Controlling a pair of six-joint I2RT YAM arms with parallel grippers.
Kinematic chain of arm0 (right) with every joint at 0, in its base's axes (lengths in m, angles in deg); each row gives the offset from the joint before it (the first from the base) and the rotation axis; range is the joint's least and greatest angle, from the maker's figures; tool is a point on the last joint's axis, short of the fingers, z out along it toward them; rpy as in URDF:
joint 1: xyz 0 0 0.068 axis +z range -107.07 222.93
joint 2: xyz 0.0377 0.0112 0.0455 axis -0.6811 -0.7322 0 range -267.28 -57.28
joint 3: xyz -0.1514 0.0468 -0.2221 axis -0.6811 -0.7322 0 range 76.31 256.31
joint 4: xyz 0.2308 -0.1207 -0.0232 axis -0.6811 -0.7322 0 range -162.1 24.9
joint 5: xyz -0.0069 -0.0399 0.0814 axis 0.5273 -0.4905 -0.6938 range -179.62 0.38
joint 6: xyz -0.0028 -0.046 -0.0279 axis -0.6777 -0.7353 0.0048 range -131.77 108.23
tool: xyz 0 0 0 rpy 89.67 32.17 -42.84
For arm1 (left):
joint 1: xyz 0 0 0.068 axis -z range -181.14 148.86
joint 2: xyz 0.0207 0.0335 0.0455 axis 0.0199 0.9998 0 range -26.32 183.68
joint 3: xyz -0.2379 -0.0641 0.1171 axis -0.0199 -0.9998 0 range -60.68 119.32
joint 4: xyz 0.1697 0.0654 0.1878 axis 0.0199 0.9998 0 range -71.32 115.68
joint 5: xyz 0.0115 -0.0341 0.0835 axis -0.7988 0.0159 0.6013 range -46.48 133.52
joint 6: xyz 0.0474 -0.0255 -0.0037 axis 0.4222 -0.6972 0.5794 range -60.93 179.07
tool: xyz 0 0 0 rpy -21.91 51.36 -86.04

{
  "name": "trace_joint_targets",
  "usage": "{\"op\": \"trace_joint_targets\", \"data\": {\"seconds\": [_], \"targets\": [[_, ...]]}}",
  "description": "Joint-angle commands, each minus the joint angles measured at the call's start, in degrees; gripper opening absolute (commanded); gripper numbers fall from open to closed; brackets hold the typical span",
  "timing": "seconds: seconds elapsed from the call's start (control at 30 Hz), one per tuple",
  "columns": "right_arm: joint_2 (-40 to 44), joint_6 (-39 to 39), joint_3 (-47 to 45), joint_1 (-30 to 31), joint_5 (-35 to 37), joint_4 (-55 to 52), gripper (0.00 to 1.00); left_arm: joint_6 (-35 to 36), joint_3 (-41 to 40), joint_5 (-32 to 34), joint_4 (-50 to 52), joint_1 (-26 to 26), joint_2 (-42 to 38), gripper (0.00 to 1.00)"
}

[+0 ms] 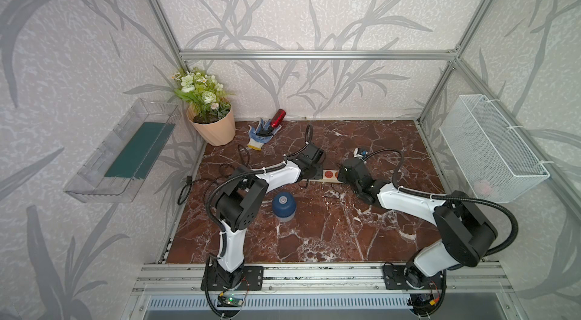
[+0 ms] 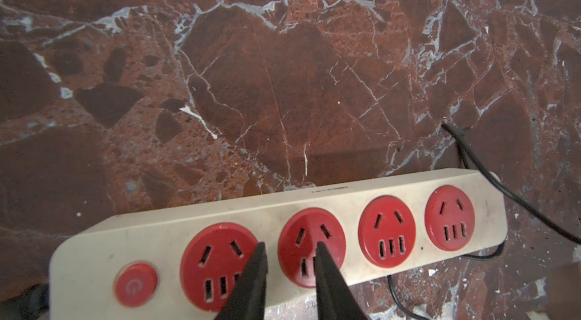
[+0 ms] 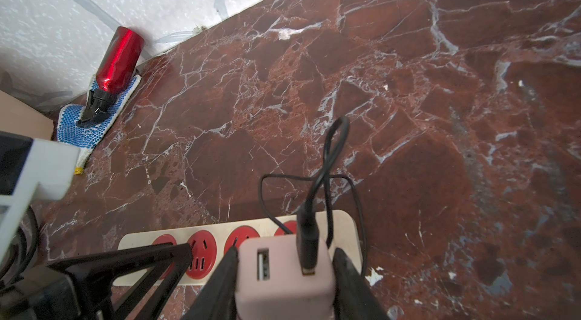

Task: Charge the cordless meat grinders
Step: Insert the plug into the socket.

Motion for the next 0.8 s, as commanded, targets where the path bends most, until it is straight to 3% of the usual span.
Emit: {"op": "trace_joint_targets", "data": {"seconds": [0.0,0.3,0.77], "targets": [[-2.5,-2.6,1.7,0.9,4.8,6.1,0.0,-1.4,-1.3,-0.2,0.8,-0.4,1.1,0.28],[-6.6,-8.2,1.2,1.9,10.6,12.6,0.0,-1.8,-3.9,-1.8,-0.2,-1.0,-0.9,0.28],[-10.4,-10.8,1.3,2.6,12.4,14.0,0.0,-2.2,-3.9,-3.1,0.7,-1.8,-0.8,0.28]]}}
